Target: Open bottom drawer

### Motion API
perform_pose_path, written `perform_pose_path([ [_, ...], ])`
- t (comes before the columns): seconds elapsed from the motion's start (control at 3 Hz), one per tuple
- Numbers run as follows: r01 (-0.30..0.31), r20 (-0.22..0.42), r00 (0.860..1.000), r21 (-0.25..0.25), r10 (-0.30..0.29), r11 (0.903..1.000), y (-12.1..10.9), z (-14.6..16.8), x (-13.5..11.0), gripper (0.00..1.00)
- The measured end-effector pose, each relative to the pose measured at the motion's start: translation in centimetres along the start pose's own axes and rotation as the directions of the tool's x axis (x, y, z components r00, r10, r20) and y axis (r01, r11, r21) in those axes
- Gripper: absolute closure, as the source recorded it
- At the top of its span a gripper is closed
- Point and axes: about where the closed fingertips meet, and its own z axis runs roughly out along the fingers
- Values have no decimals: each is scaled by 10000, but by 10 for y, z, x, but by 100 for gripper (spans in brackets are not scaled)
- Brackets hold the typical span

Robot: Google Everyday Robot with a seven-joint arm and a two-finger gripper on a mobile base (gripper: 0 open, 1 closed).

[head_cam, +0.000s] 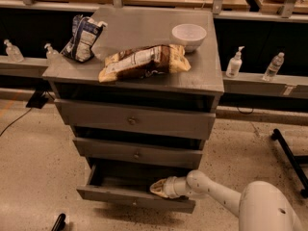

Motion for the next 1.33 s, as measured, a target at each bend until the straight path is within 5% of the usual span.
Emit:
perform_pose_path([
  [1.0,838,303,9960,-24,-837,9965,26,-9,-3,100],
  [1.33,1268,644,9895,371,-1290,9912,26,-26,-4,100],
])
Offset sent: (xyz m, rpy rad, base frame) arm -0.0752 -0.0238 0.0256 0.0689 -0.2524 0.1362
